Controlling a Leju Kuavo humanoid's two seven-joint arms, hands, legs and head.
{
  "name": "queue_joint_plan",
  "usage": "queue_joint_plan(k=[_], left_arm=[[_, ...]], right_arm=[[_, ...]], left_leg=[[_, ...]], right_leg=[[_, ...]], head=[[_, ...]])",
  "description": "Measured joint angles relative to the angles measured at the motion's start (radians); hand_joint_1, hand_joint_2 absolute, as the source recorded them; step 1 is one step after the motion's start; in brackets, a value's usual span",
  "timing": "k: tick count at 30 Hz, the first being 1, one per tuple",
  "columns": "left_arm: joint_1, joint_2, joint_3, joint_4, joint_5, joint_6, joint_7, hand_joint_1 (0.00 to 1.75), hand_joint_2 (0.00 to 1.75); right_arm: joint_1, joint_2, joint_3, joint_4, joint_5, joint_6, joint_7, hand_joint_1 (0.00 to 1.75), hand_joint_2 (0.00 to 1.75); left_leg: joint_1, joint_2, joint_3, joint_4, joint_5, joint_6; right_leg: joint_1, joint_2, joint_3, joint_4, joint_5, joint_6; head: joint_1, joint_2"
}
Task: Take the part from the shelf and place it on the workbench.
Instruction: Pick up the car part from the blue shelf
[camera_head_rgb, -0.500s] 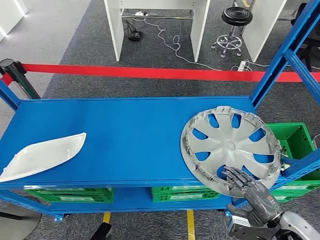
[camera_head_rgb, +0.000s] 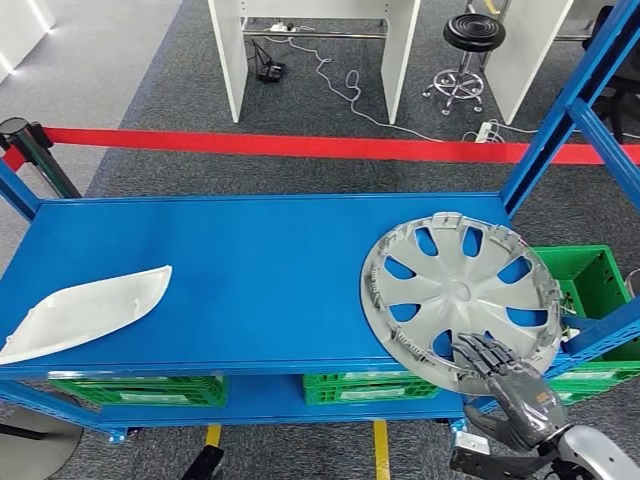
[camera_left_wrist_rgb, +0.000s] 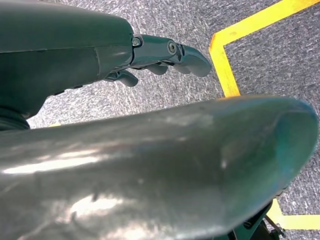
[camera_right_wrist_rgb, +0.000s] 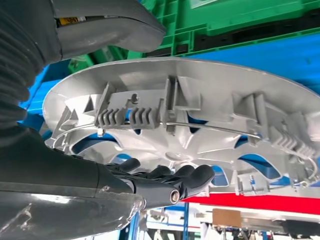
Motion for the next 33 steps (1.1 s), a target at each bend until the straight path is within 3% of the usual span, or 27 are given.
queue_joint_plan(k=[7, 11, 33], left_arm=[[0.0, 0.0, 0.008, 0.0, 0.0, -0.001, 0.001, 0.0, 0.0], [0.0, 0.0, 0.017, 0.0, 0.002, -0.002, 0.001, 0.0, 0.0], [0.0, 0.0, 0.02, 0.0, 0.0, -0.002, 0.001, 0.0, 0.0]], right_arm=[[-0.019, 0.0, 0.024, 0.028, 0.017, 0.014, 0.017, 0.01, 1.75], [-0.047, 0.0, 0.04, 0.051, 0.003, 0.029, 0.01, 1.75, 1.75], [-0.093, 0.006, 0.06, 0.093, -0.003, -0.011, -0.013, 1.75, 1.75]], left_leg=[[0.0, 0.0, 0.0, 0.0, 0.0, 0.0], [0.0, 0.0, 0.0, 0.0, 0.0, 0.0], [0.0, 0.0, 0.0, 0.0, 0.0, 0.0]], right_leg=[[0.0, 0.0, 0.0, 0.0, 0.0, 0.0], [0.0, 0.0, 0.0, 0.0, 0.0, 0.0], [0.0, 0.0, 0.0, 0.0, 0.0, 0.0]], head=[[0.0, 0.0], [0.0, 0.0], [0.0, 0.0]])
